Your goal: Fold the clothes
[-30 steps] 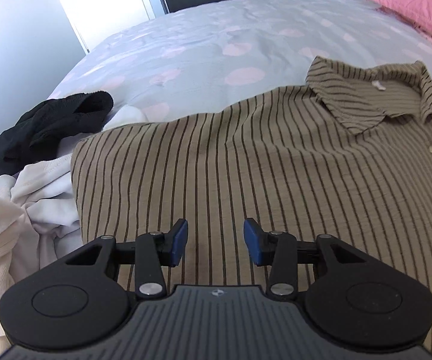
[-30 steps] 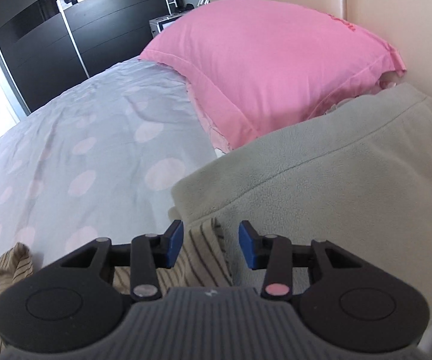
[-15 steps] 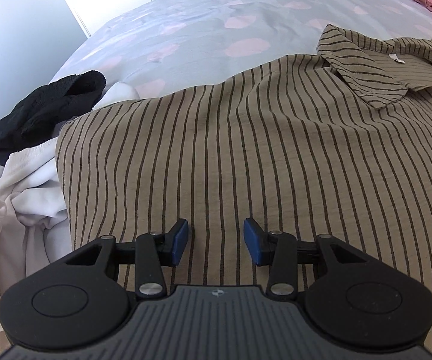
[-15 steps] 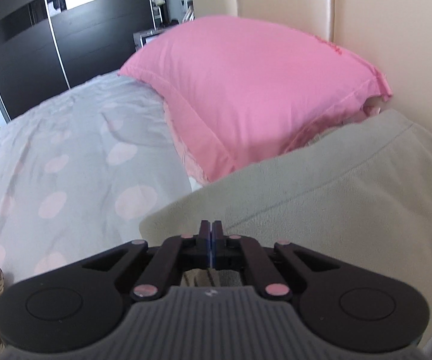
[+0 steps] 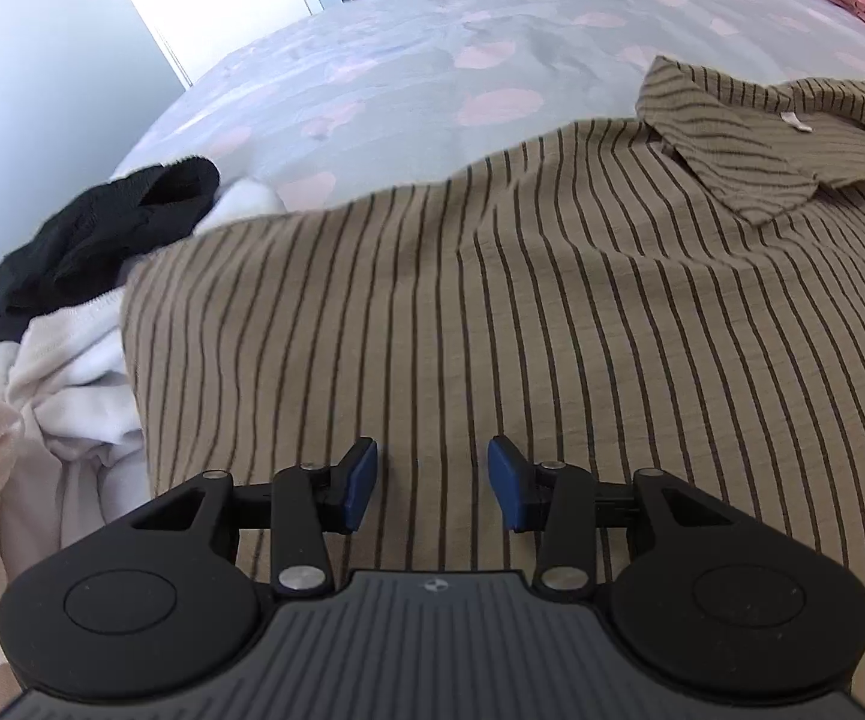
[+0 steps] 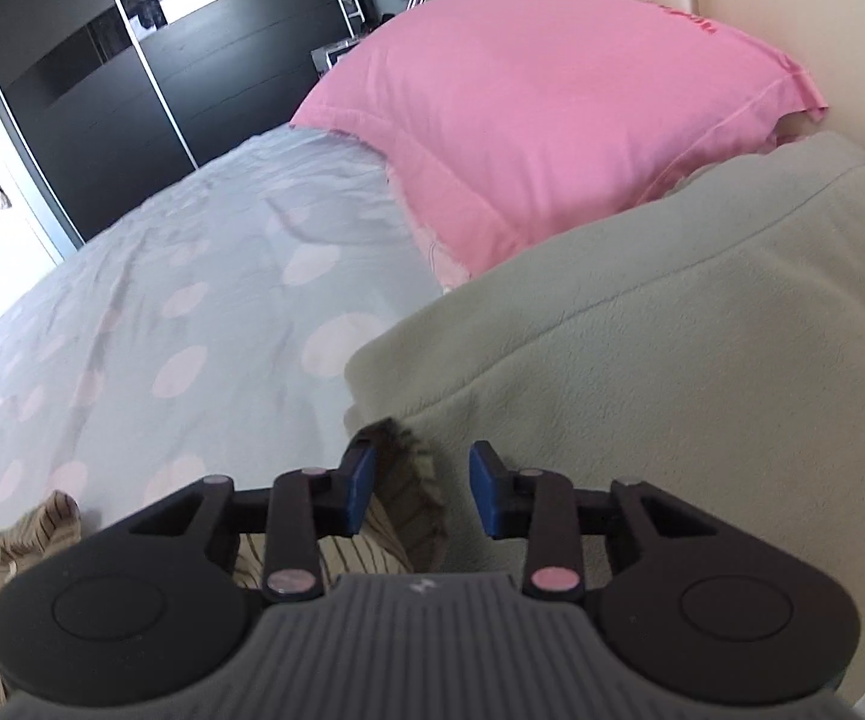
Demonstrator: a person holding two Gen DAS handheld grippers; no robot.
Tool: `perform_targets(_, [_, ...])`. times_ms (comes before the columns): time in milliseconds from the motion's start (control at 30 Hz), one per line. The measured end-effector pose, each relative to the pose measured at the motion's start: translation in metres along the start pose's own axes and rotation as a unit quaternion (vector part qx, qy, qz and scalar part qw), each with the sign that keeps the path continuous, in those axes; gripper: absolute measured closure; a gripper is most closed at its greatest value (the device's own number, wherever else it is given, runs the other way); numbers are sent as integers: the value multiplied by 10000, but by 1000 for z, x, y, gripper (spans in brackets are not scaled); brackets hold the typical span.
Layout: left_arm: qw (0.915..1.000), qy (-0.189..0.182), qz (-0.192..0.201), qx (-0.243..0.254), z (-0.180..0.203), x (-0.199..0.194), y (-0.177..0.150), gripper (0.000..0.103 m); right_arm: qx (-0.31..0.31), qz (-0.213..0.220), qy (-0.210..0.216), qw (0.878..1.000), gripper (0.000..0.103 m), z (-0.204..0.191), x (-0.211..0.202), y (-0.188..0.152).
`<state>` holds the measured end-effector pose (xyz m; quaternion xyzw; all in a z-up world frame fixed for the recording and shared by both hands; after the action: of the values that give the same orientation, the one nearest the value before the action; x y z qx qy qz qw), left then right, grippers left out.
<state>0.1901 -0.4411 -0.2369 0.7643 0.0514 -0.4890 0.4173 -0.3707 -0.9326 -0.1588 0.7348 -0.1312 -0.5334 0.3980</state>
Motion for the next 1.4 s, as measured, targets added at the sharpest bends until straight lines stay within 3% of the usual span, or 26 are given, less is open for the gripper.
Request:
perform_targets(167, [9999,22,4,-127,-6,-3,6,64,48,372,-205,9991,63,3,-20,10])
perform_targets(267, [9999,17,-11,-143,-8,1,4,64,163,514,-79,9985,49,5,-28,16])
perform_targets(367, [9999,7,-45,-125,-7,5,-3,64,56,349,-61,9994,48,-1,-18,12])
perform_targets(433, [10000,8,-14,-69,-5,7,-6,64,16,224,-108,9997,55,-6,-6,5])
perform_targets(467, [10000,12,37,9,-4,7,-7,64,32,196,-96,9998,67,-8,-2,2])
perform_targets(500, [10000,4,69,60,-3,7,-7,64,43,176,-70,9998,90,-11,1,0])
perform_targets(533, [10000,-15,77,61,-2,8,-7,64,-11,177,-32,9998,100,-16,1,0])
perform_targets(600, [9999,-71,90,11,-2,10,-7,64,-230,218,65,9995,102,-29,-1,2])
perform_targets(767, [9990,-247,149,-332,-7,12,-9,64,-652,35,500,9966,102,-84,-13,13])
perform_targets(967, [9990,-289,249,-244,-8,11,-10,64,-1110,-217,1050,9880,102,-175,-5,9])
perform_targets(1133, [9985,-376,230,-317,-11,11,-10,64,-1495,-649,1067,9808,102,-236,27,-19])
perform_targets(1233, [9983,-428,246,-319,-12,11,-11,64,-1675,-926,882,9775,93,-250,44,-35])
perform_targets(1300, [9981,-453,258,-320,-12,11,-11,64,-1642,-942,980,9770,72,-252,42,-38])
perform_targets(1400, [9981,-424,287,-329,-12,11,-12,64,-1638,-806,1121,9768,69,-247,27,-32])
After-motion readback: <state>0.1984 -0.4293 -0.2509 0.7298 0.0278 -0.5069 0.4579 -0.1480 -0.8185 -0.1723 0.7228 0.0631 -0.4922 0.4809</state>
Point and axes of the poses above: each gripper's, at about its wrist camera, not at the fingertips, and x roughly the way its jaws point, z to its right, y to its top, the point moved 7 cm from there along x, roughly the way its jaws point, and after that the axes turned 12 degrees about -x, right-handed, at the moved point
